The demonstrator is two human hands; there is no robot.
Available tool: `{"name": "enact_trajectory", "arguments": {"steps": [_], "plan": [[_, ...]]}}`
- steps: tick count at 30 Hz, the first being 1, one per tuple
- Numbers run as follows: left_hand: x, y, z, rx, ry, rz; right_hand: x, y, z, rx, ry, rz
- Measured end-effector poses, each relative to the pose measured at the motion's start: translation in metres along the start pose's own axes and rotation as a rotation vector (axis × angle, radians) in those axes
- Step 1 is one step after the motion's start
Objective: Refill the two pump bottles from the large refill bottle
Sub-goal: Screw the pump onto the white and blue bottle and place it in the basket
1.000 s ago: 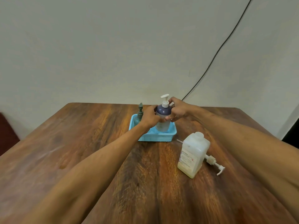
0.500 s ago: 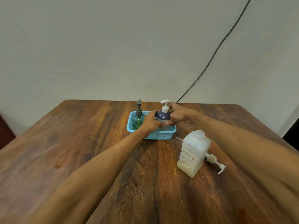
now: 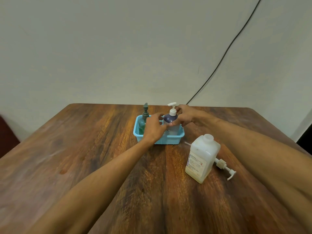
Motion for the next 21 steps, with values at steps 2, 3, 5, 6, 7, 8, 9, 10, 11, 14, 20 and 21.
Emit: {"name": "enact_trajectory", "arguments": {"steps": [2, 3, 5, 6, 7, 8, 9, 10, 11, 14, 20, 21], "plan": [[0.014, 0.007, 0.031, -0.034, 0.244, -0.059, 0.001, -0.001, 0.002, 0.013, 0.017, -0.012], [0.021, 0.009, 0.046, -0.038, 0.354, -0.074, 0.001, -0.002, 0.003, 0.022, 0.025, -0.019], [0.03, 0.003, 0.068, -0.026, 0.493, -0.04, 0.006, -0.007, 0.003, 0.034, 0.049, -0.025], [0.03, -0.004, 0.074, -0.027, 0.512, 0.006, 0.008, -0.009, 0.004, 0.035, 0.066, -0.028], [0.028, -0.012, 0.077, -0.041, 0.503, 0.061, 0.01, -0.012, 0.003, 0.036, 0.082, -0.03], [0.024, -0.021, 0.076, -0.064, 0.475, 0.112, 0.01, -0.014, 0.004, 0.043, 0.099, -0.033], [0.02, -0.029, 0.074, -0.094, 0.436, 0.157, 0.01, -0.015, 0.004, 0.056, 0.117, -0.038], [0.016, -0.034, 0.072, -0.121, 0.398, 0.193, 0.009, -0.015, 0.004, 0.071, 0.133, -0.047], [0.013, -0.038, 0.069, -0.142, 0.366, 0.219, 0.008, -0.015, 0.004, 0.082, 0.147, -0.055], [0.005, -0.039, 0.067, -0.159, 0.316, 0.229, 0.004, -0.013, 0.003, 0.084, 0.164, -0.059], [-0.015, -0.039, 0.064, 0.029, 0.088, 0.192, 0.002, -0.012, 0.001, -0.055, 0.069, -0.073], [-0.018, -0.039, 0.063, 0.06, 0.025, 0.195, 0.002, -0.012, 0.001, -0.066, 0.051, -0.079]]}}
Point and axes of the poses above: each hand's wrist, its own x-axis away from the middle knuckle, its own z-axis out of the back of the hand, y = z × x, the point moved 8 cm from there along -x, towards the middle knuckle, and after that the axes turned 4 degrees about x, right-handed, at the moved point
